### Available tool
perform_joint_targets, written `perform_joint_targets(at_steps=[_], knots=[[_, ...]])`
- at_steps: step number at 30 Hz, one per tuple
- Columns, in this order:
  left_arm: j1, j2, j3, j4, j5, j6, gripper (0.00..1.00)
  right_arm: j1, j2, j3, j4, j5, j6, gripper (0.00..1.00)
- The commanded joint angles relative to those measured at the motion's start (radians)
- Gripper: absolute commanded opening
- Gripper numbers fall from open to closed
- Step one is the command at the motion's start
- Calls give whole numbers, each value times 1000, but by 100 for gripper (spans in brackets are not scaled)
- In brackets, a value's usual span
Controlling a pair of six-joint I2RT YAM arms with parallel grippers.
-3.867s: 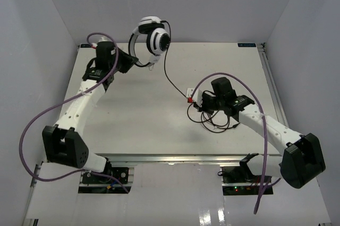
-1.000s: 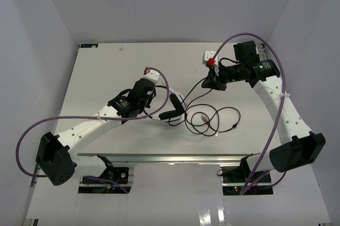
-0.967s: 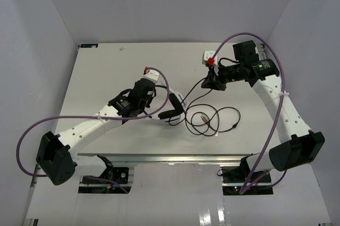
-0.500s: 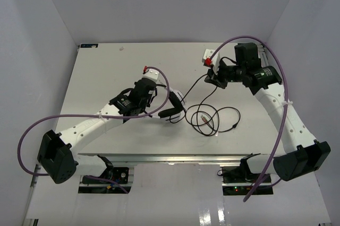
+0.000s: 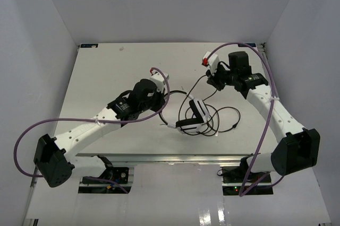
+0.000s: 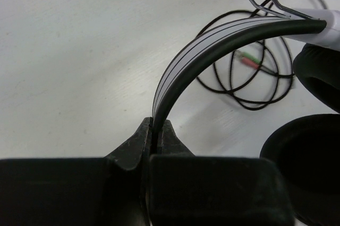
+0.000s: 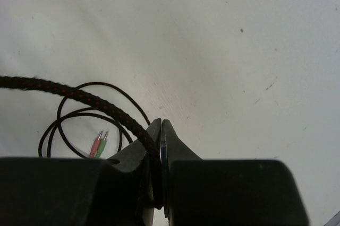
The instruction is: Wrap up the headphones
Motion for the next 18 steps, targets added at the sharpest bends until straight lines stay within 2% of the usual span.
perform_joint_targets(at_steps=[1,11,18], knots=[[1,-129,25,149,93,-122,0,-69,-20,-27,85,-80,61,8],[1,-137,78,192,55,-274,0,-85,-62,-79,109,-422,68,10],[1,-73,59,222,96,-328,0,-85,-100,-52,136,-537,107,12]])
